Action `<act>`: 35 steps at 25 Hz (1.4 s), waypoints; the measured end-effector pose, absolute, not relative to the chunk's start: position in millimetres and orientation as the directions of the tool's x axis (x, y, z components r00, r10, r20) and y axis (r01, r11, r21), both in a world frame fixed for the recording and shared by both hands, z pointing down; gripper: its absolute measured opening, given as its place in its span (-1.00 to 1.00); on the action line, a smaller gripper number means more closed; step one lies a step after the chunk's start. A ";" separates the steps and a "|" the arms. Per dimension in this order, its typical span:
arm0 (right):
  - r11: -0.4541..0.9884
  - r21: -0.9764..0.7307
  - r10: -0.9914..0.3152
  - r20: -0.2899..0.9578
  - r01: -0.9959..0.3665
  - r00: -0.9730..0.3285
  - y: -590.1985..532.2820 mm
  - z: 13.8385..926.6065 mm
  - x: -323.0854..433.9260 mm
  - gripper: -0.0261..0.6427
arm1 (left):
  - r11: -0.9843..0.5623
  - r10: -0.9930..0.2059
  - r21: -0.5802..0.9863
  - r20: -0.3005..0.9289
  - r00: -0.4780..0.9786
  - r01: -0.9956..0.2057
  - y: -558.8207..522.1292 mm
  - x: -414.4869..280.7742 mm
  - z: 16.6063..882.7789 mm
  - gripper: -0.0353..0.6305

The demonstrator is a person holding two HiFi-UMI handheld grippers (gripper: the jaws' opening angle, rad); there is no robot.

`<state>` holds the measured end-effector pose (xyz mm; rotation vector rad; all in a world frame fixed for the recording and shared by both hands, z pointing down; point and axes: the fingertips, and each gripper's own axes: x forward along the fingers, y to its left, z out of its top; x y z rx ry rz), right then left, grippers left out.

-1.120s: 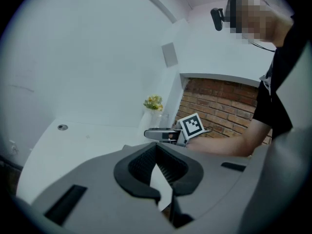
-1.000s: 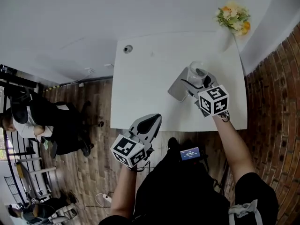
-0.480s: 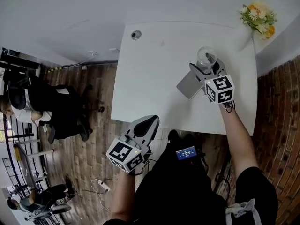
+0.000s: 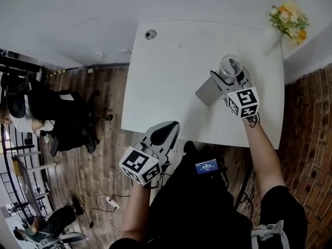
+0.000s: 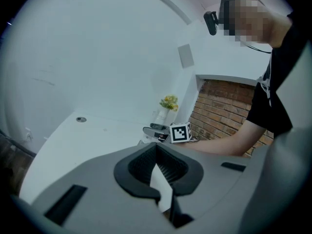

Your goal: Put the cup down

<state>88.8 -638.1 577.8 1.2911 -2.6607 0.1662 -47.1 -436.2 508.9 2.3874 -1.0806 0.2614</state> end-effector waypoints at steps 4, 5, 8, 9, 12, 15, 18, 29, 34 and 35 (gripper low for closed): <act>0.637 -0.055 -0.745 0.211 -0.769 -0.633 -634.8 578.4 83.8 0.31 | -0.571 -0.630 0.356 0.387 0.673 -0.739 -441.0 -46.3 514.7 -0.87; 0.647 -0.059 -0.736 0.214 -0.760 -0.642 -633.3 578.1 82.1 0.43 | -0.572 -0.628 0.358 0.387 0.675 -0.738 -442.2 -46.2 515.7 -0.87; 0.657 -0.059 -0.724 0.230 -0.752 -0.650 -629.0 577.1 82.6 0.51 | -0.577 -0.624 0.362 0.384 0.681 -0.733 -445.1 -45.2 516.9 -0.87; 0.654 -0.060 -0.725 0.235 -0.754 -0.648 -627.6 577.0 84.6 0.53 | -0.580 -0.622 0.361 0.383 0.683 -0.730 -446.3 -44.6 517.0 -0.87; 0.638 -0.083 -0.732 0.243 -0.766 -0.636 -622.8 574.7 94.7 0.53 | -0.590 -0.612 0.365 0.380 0.694 -0.720 -450.7 -42.4 518.7 -0.87; 0.615 -0.150 -0.734 0.249 -0.774 -0.632 -618.1 567.2 107.1 0.53 | -0.609 -0.585 0.378 0.378 0.717 -0.697 -453.6 -37.7 520.8 -0.87; 0.603 -0.187 -0.732 0.257 -0.776 -0.631 -610.4 558.6 118.3 0.53 | -0.627 -0.566 0.384 0.372 0.735 -0.677 -457.2 -31.8 521.3 -0.79; 0.544 -0.296 -0.735 0.284 -0.785 -0.616 -542.6 542.2 143.9 0.53 | -0.684 -0.530 0.384 0.325 0.784 -0.621 -457.5 -8.1 510.7 -0.34; 0.567 -0.298 -0.715 0.283 -0.768 -0.639 -501.2 528.5 131.1 0.49 | -0.697 -0.534 0.377 0.297 0.792 -0.610 -452.5 -7.6 502.8 -0.26; 0.576 -0.291 -0.710 0.284 -0.764 -0.644 -492.0 525.4 127.1 0.40 | -0.700 -0.536 0.374 0.289 0.793 -0.609 -451.3 -6.9 501.2 -0.26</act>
